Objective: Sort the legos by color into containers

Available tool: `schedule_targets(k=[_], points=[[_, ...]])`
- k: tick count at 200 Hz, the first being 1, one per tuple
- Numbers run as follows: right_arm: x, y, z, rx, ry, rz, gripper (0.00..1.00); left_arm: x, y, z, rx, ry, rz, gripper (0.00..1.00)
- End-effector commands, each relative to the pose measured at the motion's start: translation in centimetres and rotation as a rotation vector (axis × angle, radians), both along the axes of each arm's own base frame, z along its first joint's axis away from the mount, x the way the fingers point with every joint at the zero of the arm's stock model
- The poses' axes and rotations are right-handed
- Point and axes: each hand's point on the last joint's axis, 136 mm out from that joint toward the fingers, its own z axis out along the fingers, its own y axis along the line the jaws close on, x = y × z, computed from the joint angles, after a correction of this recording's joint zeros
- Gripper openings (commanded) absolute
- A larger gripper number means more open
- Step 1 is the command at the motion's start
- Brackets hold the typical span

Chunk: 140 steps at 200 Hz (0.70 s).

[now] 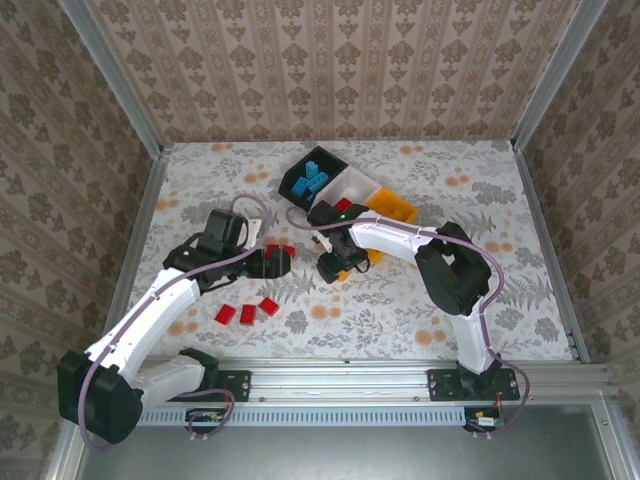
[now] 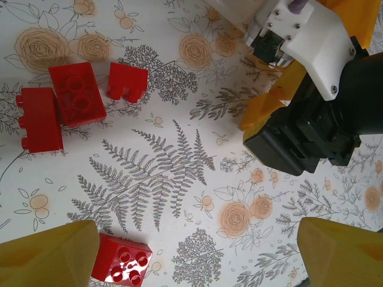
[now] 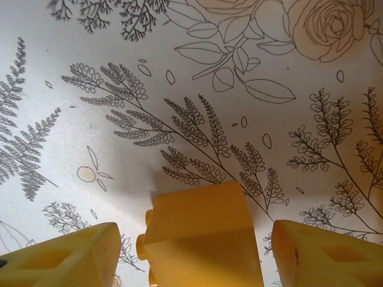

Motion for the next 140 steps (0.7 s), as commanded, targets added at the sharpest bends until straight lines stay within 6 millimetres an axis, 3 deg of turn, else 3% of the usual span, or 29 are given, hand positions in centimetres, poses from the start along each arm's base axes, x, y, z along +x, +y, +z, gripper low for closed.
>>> schedule_targets(k=[1, 55, 87, 115, 140], points=[[0.3, -0.4, -0.4, -0.04, -0.001, 0.01, 0.65, 0.1, 0.8, 0.1, -0.021, 0.002, 0.032, 0.87], [0.4, -0.8, -0.3, -0.056, -0.012, 0.005, 0.47, 0.2, 0.8, 0.3, -0.03, 0.002, 0.034, 0.88], [0.5, -0.7, 0.8, -0.039, -0.034, -0.005, 0.4, 0.1, 0.9, 0.3, -0.03, 0.002, 0.035, 0.88], [0.4, -0.4, 3.3, 0.016, -0.058, -0.029, 0.39, 0.1, 1.1, 0.5, -0.029, -0.003, 0.039, 0.88], [0.4, -0.3, 7.5, 0.12, -0.094, -0.082, 0.39, 0.1, 1.2, 0.7, -0.028, -0.009, 0.043, 0.88]])
